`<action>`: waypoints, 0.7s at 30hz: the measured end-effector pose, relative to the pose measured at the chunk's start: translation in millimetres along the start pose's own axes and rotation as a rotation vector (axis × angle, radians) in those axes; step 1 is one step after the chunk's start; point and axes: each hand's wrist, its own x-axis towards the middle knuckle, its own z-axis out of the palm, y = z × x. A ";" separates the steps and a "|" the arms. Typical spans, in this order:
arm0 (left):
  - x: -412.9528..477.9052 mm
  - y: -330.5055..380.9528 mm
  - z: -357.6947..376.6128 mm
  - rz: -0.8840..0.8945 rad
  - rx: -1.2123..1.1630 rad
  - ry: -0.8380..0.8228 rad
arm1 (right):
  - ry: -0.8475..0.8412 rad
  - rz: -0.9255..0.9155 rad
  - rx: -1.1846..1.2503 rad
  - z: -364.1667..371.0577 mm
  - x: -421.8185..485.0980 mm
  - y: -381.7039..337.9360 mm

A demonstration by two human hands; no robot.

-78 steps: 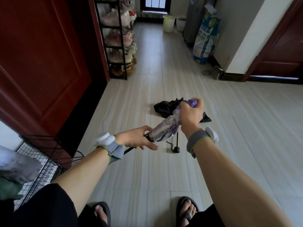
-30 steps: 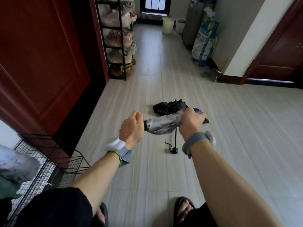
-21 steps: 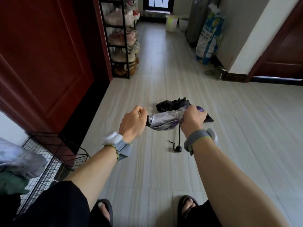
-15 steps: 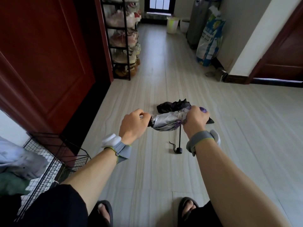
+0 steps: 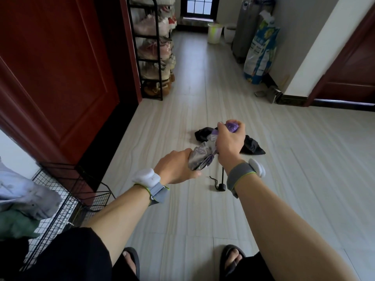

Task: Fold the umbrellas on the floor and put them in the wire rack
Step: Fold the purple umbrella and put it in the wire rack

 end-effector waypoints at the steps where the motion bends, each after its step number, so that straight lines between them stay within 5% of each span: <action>1: 0.5 -0.2 1.9 -0.015 -0.058 -0.007 | -0.019 -0.009 0.005 1.0 -0.9 -0.1; 7: -8.0 4.8 12.7 -0.034 0.005 0.111 | -0.018 0.230 0.169 0.5 -4.5 -2.4; 10: -8.1 -4.3 18.8 -0.017 0.102 0.168 | -0.160 0.391 0.249 -3.0 -7.6 -3.1; 14: -10.7 -15.0 14.2 -0.013 0.088 0.199 | -0.195 0.388 0.252 7.3 -16.2 -9.5; 21: -26.8 -16.5 -26.1 -0.414 0.004 0.085 | -0.127 0.317 0.185 53.8 -45.9 -26.8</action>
